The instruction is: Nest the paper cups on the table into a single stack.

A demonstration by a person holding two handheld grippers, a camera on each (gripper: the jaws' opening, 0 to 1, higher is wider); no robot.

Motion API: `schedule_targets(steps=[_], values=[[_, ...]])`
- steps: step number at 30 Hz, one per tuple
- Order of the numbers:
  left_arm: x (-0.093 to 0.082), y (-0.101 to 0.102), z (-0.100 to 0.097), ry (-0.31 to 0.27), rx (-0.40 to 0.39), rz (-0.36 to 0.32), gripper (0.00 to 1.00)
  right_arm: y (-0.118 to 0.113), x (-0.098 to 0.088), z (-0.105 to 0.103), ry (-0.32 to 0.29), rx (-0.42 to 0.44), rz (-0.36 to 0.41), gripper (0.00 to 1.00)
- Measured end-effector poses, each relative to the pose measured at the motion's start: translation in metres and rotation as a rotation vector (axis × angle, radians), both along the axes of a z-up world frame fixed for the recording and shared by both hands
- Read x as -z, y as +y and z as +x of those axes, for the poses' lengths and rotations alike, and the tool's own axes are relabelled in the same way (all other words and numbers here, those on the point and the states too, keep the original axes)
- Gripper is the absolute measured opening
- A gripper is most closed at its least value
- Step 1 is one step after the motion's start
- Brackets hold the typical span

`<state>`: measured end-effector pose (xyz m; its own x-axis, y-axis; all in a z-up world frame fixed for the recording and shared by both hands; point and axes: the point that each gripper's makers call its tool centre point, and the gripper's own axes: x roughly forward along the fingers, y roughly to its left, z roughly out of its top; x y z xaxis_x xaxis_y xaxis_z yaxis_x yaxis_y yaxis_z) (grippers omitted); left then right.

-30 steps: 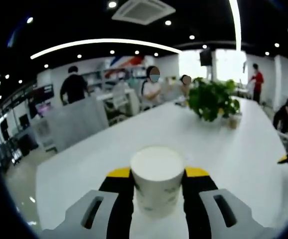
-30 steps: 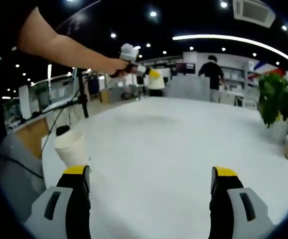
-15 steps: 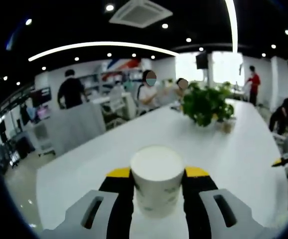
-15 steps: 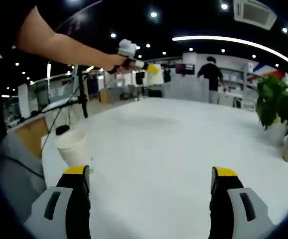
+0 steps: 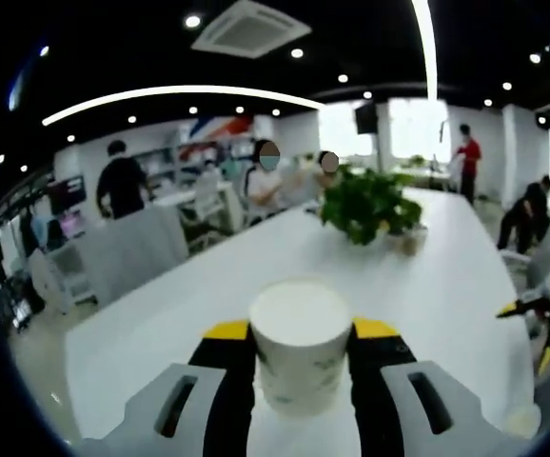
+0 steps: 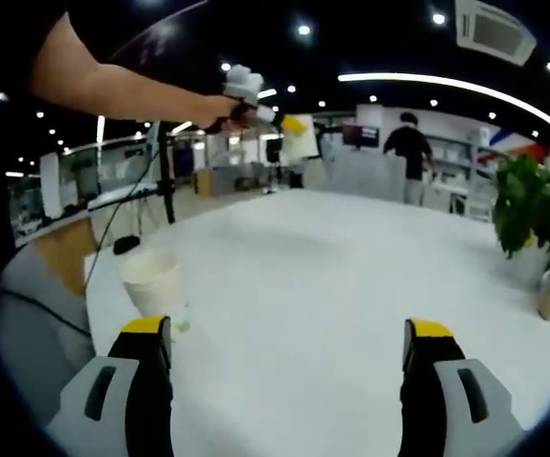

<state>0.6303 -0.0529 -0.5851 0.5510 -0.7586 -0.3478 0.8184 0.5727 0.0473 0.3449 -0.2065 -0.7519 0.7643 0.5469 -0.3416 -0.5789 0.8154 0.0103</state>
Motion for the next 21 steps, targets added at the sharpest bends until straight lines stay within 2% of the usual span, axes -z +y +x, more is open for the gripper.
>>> schedule_targets(steps=[11, 21], values=[[-0.012, 0.004, -0.037, 0.022, 0.015, -0.041, 0.36, 0.001, -0.01, -0.005, -0.018, 0.0, 0.012, 1.0], [-0.006, 0.003, -0.077, 0.026, 0.016, -0.05, 0.36, -0.003, -0.009, -0.015, -0.02, -0.005, -0.008, 1.0]])
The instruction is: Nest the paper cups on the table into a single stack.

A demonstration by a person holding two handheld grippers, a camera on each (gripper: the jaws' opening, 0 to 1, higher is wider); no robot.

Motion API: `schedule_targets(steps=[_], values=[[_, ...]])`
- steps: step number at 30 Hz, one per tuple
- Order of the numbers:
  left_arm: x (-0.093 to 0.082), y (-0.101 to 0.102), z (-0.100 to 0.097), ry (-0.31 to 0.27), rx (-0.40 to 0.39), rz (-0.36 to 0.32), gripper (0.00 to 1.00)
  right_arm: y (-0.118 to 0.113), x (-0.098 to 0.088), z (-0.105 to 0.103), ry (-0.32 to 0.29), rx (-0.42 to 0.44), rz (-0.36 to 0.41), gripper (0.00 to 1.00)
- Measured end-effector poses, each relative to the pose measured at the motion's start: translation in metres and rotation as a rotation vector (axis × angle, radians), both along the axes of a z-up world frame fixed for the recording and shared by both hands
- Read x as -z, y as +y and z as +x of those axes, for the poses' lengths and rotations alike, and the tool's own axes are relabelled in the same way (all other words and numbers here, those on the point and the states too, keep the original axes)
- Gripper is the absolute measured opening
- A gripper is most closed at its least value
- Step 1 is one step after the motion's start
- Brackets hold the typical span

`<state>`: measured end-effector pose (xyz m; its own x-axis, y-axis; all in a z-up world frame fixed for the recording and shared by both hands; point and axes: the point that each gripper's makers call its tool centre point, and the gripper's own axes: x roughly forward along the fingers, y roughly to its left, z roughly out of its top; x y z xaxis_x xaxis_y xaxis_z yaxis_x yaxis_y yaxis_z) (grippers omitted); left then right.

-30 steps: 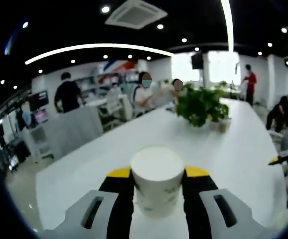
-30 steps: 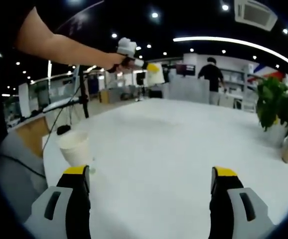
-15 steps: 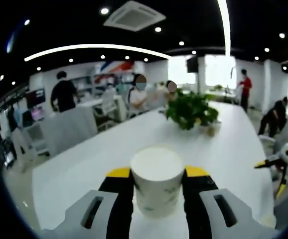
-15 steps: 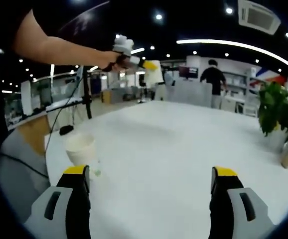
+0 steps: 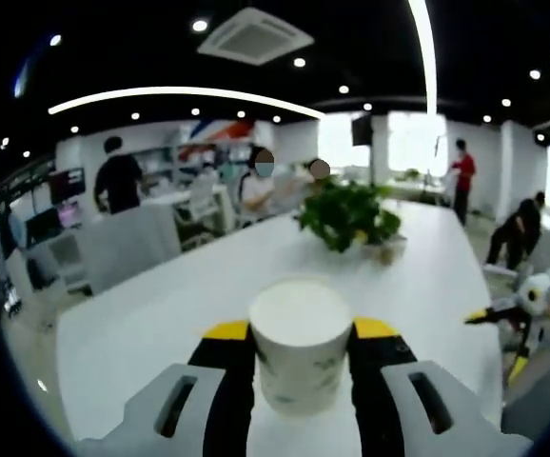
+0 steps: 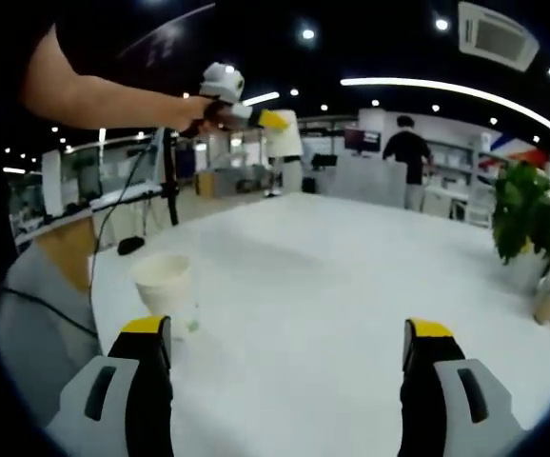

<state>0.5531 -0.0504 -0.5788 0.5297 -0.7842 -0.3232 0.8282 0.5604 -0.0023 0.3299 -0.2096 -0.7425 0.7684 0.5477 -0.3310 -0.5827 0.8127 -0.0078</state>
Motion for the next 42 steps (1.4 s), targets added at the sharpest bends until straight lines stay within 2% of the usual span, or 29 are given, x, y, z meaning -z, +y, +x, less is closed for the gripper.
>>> schedule_targets(steps=[8, 16, 25, 28, 33, 35, 39, 42], values=[[0.003, -0.01, -0.037, 0.009, 0.032, -0.01, 0.36, 0.002, -0.011, -0.002, -0.022, 0.0, 0.001, 1.0], [0.01, -0.01, -0.058, 0.003, 0.051, 0.016, 0.36, 0.001, -0.02, 0.0, -0.045, -0.006, -0.006, 1.0], [0.001, -0.005, -0.085, 0.008, 0.069, -0.015, 0.36, 0.004, -0.038, 0.004, -0.067, -0.007, 0.014, 1.0], [0.0, -0.008, -0.099, -0.009, 0.102, -0.006, 0.36, 0.011, -0.054, 0.001, -0.099, -0.026, 0.021, 1.0], [-0.007, -0.014, -0.115, -0.021, 0.121, -0.029, 0.36, 0.019, -0.068, -0.001, -0.117, -0.062, 0.004, 0.99], [-0.011, -0.017, -0.122, -0.069, 0.147, 0.0, 0.36, 0.024, -0.076, -0.003, -0.138, -0.078, 0.006, 0.98], [-0.022, -0.025, -0.138, -0.068, 0.173, -0.03, 0.36, 0.031, -0.088, -0.003, -0.153, -0.098, 0.013, 0.97], [-0.023, -0.029, -0.148, -0.067, 0.202, -0.027, 0.36, 0.035, -0.094, -0.002, -0.156, -0.11, 0.002, 0.96]])
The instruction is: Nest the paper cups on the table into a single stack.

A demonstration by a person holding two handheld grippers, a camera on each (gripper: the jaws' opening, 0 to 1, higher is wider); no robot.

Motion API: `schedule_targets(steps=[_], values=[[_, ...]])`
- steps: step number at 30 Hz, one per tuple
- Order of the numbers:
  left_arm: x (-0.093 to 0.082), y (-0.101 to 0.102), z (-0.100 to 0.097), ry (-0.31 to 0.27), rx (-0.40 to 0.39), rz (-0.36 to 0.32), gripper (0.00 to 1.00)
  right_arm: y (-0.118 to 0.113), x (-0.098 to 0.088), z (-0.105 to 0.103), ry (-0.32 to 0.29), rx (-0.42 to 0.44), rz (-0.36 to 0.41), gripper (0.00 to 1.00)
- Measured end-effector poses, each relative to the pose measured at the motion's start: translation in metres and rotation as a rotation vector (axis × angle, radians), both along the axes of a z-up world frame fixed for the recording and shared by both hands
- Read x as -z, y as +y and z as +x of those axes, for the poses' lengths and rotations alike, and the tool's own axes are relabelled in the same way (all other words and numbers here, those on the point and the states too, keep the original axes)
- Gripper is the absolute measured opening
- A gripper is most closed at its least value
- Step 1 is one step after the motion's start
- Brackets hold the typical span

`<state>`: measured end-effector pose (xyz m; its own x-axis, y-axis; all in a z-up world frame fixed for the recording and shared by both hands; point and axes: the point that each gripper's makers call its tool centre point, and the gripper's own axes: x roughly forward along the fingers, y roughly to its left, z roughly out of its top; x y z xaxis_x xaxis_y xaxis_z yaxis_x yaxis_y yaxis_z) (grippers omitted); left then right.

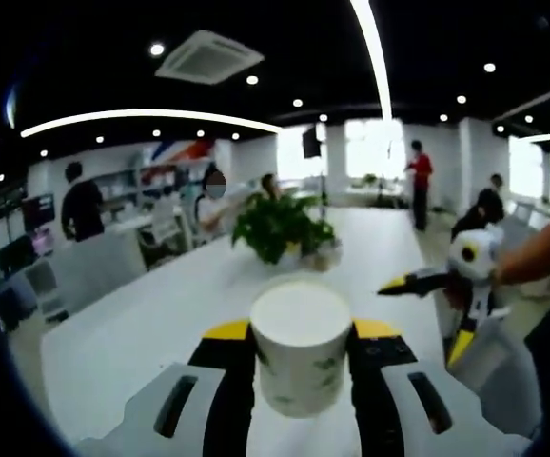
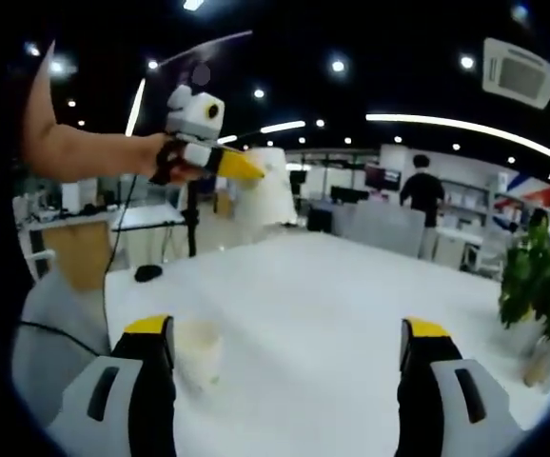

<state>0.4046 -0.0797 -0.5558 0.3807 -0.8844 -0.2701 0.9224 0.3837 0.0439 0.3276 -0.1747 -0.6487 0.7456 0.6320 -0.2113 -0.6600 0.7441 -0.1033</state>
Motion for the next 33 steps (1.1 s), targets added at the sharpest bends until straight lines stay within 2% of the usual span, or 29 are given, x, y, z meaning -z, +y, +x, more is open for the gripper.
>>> schedule_targets(steps=[3, 10, 18, 25, 29, 30, 31, 33], values=[[0.006, -0.001, -0.016, 0.023, 0.055, 0.005, 0.36, 0.004, -0.012, 0.001, -0.012, -0.016, 0.014, 0.94], [0.01, 0.001, -0.035, 0.037, 0.076, 0.009, 0.36, 0.007, -0.026, 0.005, -0.026, -0.038, 0.03, 0.91], [0.004, -0.001, -0.055, 0.021, 0.102, 0.025, 0.36, 0.013, -0.027, 0.005, -0.026, -0.054, 0.047, 0.9], [0.006, 0.001, -0.06, 0.016, 0.105, 0.033, 0.36, 0.02, -0.028, 0.004, -0.025, -0.072, 0.044, 0.9], [0.007, 0.008, -0.063, 0.009, 0.099, 0.018, 0.37, 0.025, -0.035, 0.003, -0.023, -0.088, 0.051, 0.9], [0.006, 0.012, -0.064, 0.012, 0.079, -0.002, 0.37, 0.028, -0.04, 0.002, -0.025, -0.097, 0.071, 0.89], [0.0, 0.013, -0.064, 0.015, 0.053, -0.055, 0.37, 0.031, -0.045, 0.001, -0.027, -0.105, 0.089, 0.89], [-0.001, 0.016, -0.067, 0.049, 0.045, -0.101, 0.37, 0.034, -0.051, 0.001, -0.031, -0.112, 0.102, 0.88]])
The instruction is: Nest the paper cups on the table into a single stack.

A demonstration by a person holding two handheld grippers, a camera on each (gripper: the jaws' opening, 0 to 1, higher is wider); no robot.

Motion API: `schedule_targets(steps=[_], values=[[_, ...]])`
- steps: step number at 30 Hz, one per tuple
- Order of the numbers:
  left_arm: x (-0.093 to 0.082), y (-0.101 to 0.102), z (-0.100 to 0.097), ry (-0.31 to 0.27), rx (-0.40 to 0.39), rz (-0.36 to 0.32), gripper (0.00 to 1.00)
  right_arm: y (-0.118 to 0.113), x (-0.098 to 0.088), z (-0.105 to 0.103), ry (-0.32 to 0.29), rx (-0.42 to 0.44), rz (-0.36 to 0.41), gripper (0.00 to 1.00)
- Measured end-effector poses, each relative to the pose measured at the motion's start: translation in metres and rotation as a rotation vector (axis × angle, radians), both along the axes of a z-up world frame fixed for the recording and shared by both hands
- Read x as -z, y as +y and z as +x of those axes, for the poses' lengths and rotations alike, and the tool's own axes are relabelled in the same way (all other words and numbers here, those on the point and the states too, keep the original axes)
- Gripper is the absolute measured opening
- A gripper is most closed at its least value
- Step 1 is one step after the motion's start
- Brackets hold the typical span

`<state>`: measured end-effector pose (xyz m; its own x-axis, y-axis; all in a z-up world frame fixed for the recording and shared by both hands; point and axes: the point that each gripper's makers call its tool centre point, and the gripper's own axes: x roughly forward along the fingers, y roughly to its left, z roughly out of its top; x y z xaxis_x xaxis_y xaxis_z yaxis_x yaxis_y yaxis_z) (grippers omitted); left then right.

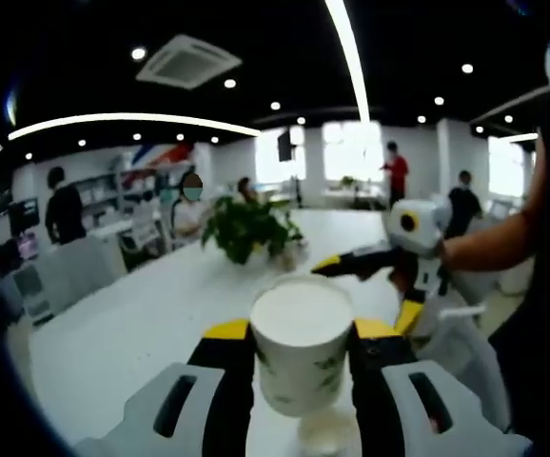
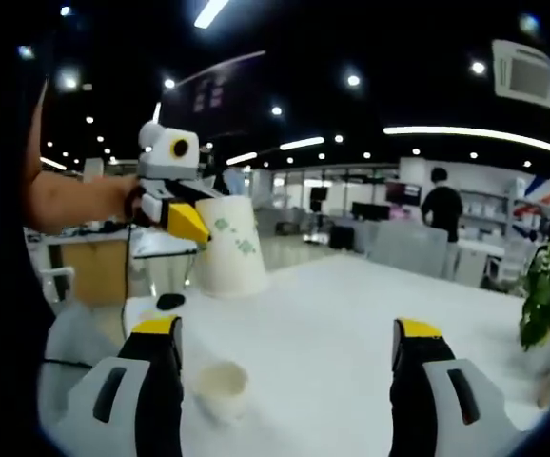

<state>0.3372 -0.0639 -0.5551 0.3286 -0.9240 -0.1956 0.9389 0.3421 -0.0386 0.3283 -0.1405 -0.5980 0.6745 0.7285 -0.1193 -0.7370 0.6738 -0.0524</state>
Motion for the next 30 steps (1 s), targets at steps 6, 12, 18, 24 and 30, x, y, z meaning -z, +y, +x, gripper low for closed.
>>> schedule_targets(steps=[6, 12, 18, 24, 30], values=[[0.007, 0.005, -0.012, 0.013, 0.002, -0.02, 0.37, 0.028, -0.021, -0.021, 0.04, -0.143, 0.051, 0.64], [-0.003, 0.008, -0.015, 0.007, -0.016, -0.09, 0.37, 0.048, -0.017, -0.027, 0.085, -0.207, 0.078, 0.65], [-0.019, 0.008, -0.018, 0.005, -0.013, -0.175, 0.37, 0.061, -0.013, -0.031, 0.104, -0.229, 0.081, 0.6], [-0.025, 0.008, -0.019, 0.03, -0.013, -0.248, 0.37, 0.071, -0.023, -0.042, 0.146, -0.301, 0.154, 0.44], [-0.022, 0.006, -0.027, 0.046, 0.032, -0.26, 0.37, 0.068, -0.027, -0.046, 0.187, -0.327, 0.201, 0.31]])
